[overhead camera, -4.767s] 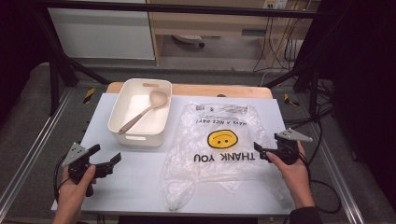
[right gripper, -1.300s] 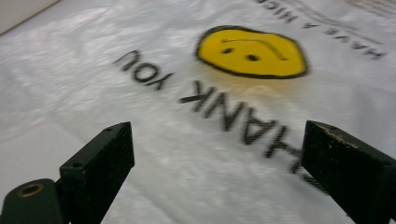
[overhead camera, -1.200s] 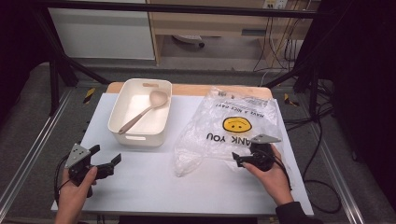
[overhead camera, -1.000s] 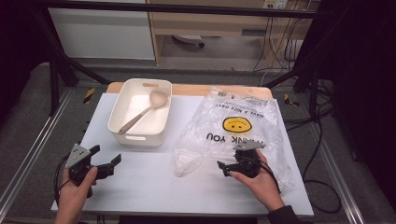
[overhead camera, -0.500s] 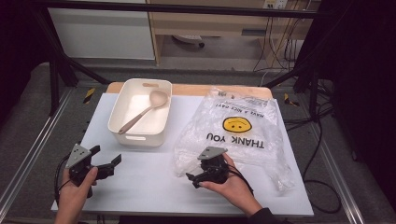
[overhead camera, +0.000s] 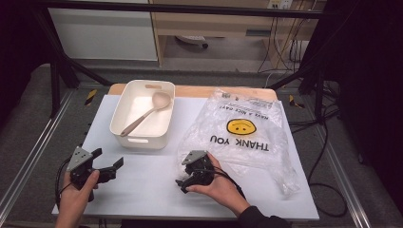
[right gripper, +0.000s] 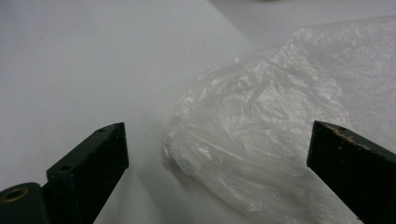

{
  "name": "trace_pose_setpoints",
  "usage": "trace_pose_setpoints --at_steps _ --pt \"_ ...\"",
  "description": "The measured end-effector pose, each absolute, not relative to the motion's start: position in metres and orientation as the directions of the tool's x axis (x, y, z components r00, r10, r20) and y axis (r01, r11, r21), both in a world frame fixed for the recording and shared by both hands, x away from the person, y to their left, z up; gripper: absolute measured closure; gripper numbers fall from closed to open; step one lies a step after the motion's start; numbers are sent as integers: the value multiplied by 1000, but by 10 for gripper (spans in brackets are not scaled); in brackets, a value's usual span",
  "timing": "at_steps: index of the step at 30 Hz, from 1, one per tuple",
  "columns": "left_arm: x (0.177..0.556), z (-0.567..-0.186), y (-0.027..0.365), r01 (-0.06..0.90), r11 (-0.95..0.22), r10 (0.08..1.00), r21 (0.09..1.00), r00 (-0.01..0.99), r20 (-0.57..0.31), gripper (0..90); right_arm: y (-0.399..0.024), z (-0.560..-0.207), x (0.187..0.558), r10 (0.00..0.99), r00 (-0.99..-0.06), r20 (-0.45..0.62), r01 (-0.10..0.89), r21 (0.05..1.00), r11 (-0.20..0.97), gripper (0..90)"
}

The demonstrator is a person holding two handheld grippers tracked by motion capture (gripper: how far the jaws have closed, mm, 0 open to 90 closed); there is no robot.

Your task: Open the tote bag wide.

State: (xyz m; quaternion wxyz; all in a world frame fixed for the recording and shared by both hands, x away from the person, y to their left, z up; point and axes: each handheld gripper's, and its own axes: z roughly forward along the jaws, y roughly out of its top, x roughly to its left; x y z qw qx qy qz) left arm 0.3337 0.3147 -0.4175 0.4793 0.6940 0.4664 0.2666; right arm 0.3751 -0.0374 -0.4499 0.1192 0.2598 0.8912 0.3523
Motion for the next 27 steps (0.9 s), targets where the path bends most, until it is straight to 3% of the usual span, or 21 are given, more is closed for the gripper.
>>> trace_pose_setpoints --at_steps 5,9,10,11,15,19,27 --pt "334 -418 314 394 -109 903 913 423 -74 67 -41 -455 379 545 -838 -19 392 674 626 172" --pt "334 -418 314 395 -109 903 912 423 -75 67 -44 -452 382 540 -842 -10 382 695 609 437" --pt "334 -418 314 396 -110 903 912 423 -75 67 -44 -452 382 540 -842 -10 382 695 609 437" --pt "334 -418 314 397 -107 904 912 420 -77 67 -45 -451 383 545 -839 -5 385 702 599 595" --pt "334 -418 315 398 -108 904 911 421 -77 67 -48 -452 392 587 -808 49 441 711 548 827" --pt "334 -418 315 395 -104 903 913 421 -79 67 -49 -449 398 616 -784 73 469 720 511 871" --pt "333 -417 315 397 -108 902 912 425 -79 68 -46 -422 407 614 -782 103 447 779 439 874"
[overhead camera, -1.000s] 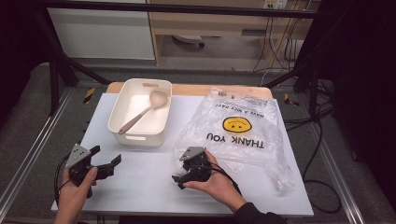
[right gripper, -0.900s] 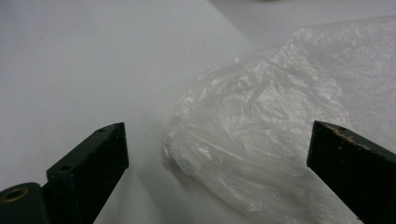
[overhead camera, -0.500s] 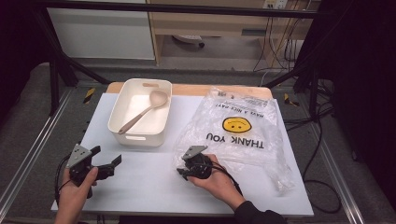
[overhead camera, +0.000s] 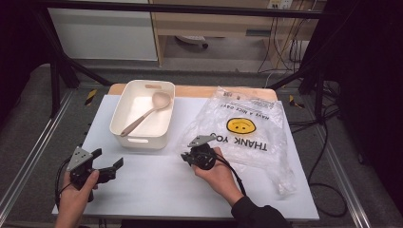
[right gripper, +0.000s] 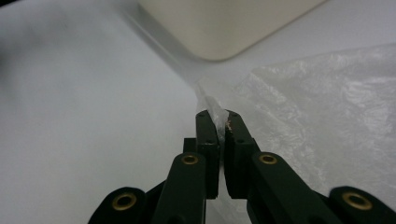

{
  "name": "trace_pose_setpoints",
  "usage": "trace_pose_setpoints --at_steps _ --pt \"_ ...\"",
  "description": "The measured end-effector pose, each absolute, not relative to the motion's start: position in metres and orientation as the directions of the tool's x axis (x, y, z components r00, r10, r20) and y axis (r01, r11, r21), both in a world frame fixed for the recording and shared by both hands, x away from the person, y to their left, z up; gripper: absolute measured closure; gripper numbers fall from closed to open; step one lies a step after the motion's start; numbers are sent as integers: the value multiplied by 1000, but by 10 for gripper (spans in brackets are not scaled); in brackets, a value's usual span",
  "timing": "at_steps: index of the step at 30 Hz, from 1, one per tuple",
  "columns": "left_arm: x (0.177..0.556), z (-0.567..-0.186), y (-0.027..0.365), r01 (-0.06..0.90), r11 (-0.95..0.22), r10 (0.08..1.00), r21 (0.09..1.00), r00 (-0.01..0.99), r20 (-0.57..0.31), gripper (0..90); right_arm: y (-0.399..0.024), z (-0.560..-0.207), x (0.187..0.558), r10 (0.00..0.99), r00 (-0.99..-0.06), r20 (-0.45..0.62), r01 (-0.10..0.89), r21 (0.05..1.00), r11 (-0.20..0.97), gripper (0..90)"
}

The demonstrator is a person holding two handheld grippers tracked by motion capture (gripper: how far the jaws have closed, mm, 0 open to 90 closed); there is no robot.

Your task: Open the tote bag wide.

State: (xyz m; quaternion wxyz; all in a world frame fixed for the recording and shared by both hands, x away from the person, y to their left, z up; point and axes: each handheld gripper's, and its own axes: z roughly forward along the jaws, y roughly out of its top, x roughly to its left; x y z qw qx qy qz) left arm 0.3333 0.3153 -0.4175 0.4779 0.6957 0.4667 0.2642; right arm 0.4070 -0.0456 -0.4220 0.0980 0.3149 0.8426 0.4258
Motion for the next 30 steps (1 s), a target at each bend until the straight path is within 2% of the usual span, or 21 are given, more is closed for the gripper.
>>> trace_pose_setpoints --at_steps 17,30 --pt "333 -417 315 398 -109 902 911 426 -78 68 -35 -373 437 674 -731 106 425 844 328 880" --pt "334 -418 315 399 -112 901 910 428 -77 68 -35 -361 469 744 -661 98 442 852 280 880"
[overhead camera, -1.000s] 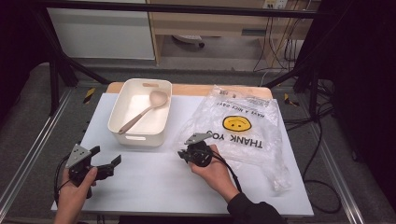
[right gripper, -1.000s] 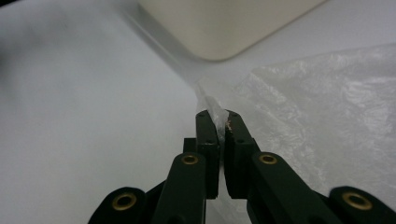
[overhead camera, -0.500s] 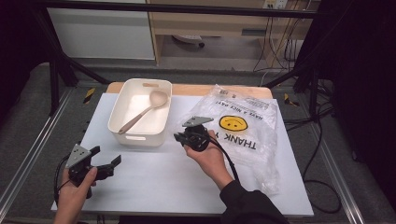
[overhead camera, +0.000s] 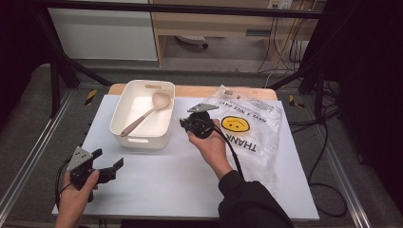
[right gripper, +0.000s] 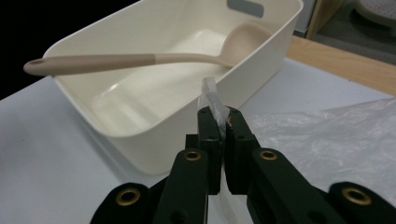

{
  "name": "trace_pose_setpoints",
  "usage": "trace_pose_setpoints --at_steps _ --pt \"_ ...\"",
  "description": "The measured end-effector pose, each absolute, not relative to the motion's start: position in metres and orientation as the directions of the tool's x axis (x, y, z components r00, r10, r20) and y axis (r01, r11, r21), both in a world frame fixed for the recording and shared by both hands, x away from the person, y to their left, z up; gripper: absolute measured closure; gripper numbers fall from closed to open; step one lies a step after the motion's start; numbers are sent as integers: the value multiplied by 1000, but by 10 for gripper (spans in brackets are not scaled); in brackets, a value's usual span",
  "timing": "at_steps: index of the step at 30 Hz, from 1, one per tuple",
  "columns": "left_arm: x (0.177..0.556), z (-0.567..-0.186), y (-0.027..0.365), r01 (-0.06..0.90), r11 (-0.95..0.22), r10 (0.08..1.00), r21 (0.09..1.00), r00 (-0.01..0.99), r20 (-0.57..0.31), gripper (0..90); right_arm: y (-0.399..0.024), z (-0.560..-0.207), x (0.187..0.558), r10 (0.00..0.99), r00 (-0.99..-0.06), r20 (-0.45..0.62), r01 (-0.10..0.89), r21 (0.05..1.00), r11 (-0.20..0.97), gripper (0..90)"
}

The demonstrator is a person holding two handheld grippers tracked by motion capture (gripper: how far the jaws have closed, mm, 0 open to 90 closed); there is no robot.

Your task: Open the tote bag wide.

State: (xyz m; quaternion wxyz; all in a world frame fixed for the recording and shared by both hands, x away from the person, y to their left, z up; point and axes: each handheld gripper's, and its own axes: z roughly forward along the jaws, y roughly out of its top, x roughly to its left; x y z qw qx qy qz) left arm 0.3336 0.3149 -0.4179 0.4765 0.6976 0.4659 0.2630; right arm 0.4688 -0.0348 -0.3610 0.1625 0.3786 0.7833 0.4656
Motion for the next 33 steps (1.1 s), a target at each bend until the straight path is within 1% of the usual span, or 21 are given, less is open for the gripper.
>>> trace_pose_setpoints --at_steps 6,11,14,20,28,31,32,33 --pt "334 -418 315 403 -115 899 908 430 -77 68 -29 -350 493 774 -630 62 436 854 286 880" --pt "334 -419 314 404 -113 900 908 429 -78 68 -24 -344 507 798 -598 82 447 860 246 880" --pt "334 -419 314 404 -117 899 907 432 -77 68 -20 -342 509 796 -598 88 445 863 239 880" --pt "334 -419 314 401 -125 897 907 437 -69 68 1 -353 509 767 -638 70 449 843 296 878" --pt "334 -419 314 408 -122 898 905 434 -75 68 12 -362 511 755 -652 66 464 822 329 874" --pt "335 -419 314 410 -124 898 904 434 -74 68 12 -363 508 741 -666 90 475 817 327 721" --pt "335 -420 314 411 -125 898 903 434 -73 68 12 -363 508 741 -666 90 475 817 327 721" --pt "335 -420 314 410 -126 899 903 433 -71 68 12 -361 503 739 -669 82 465 821 331 611"
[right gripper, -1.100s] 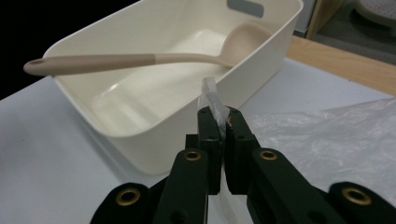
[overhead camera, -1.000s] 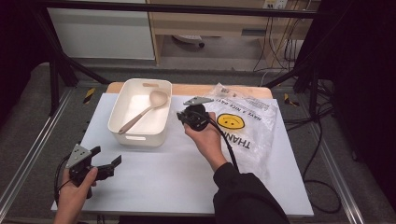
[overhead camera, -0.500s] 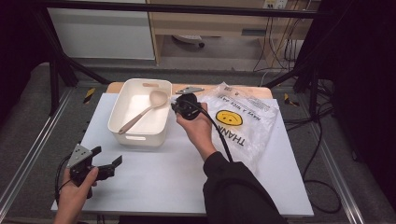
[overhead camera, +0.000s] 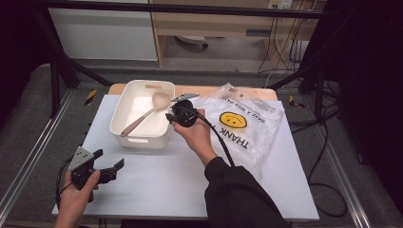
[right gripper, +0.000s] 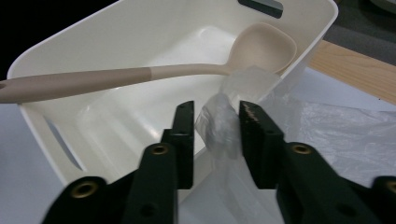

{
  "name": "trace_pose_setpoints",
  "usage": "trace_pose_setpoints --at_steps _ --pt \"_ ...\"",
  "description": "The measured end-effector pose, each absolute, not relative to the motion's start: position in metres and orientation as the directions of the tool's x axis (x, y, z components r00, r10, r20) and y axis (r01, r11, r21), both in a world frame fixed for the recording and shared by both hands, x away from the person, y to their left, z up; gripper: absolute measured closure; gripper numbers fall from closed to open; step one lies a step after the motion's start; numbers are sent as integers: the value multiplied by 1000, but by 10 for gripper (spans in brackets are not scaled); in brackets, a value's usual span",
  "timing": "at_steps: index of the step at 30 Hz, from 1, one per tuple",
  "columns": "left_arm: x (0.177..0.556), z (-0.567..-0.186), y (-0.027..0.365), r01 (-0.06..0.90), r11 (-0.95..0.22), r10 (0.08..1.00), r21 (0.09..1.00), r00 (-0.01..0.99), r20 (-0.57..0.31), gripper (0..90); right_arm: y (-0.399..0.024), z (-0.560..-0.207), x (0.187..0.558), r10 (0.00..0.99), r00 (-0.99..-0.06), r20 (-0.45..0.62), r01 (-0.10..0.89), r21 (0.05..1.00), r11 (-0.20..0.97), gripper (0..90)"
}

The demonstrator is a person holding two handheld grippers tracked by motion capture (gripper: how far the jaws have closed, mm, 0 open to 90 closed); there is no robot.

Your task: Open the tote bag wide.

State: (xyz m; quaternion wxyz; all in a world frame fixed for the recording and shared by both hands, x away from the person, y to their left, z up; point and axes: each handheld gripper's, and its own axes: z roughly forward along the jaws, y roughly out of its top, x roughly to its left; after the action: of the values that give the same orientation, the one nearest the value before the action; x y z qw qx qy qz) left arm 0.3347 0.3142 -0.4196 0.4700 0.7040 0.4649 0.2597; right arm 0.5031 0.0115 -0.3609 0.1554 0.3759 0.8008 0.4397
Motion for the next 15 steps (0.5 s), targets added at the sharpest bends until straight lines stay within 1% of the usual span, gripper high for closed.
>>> trace_pose_setpoints --at_steps 1,2,4,5,6,7,9,10,11,14,15 --pt "335 -420 314 411 -127 898 903 433 -71 68 12 -361 503 739 -669 82 465 821 331 611" --pt "334 -419 314 410 -130 899 903 433 -68 68 11 -359 498 731 -677 84 466 818 337 505" --pt "334 -419 313 409 -134 899 902 433 -63 67 9 -359 493 734 -675 72 462 817 345 419" --pt "334 -419 313 409 -135 898 902 435 -63 67 9 -359 493 734 -675 72 462 817 345 419" --pt "334 -419 313 410 -136 897 902 438 -64 66 8 -358 488 730 -680 68 456 820 348 340" --pt "334 -419 313 411 -136 897 901 438 -64 66 8 -358 488 730 -680 68 456 820 348 340" --pt "334 -419 313 413 -137 896 900 439 -65 64 4 -357 484 734 -676 57 455 816 356 254" --pt "334 -419 313 414 -136 897 900 438 -66 64 3 -357 483 733 -678 53 450 818 357 236" --pt "334 -420 313 414 -136 897 900 438 -66 64 3 -357 483 733 -678 53 450 818 357 236" --pt "335 -420 313 417 -135 897 899 437 -68 64 -6 -353 479 733 -677 59 461 811 361 173" --pt "335 -420 313 417 -137 897 898 437 -66 64 -6 -353 479 733 -677 59 461 811 361 173"
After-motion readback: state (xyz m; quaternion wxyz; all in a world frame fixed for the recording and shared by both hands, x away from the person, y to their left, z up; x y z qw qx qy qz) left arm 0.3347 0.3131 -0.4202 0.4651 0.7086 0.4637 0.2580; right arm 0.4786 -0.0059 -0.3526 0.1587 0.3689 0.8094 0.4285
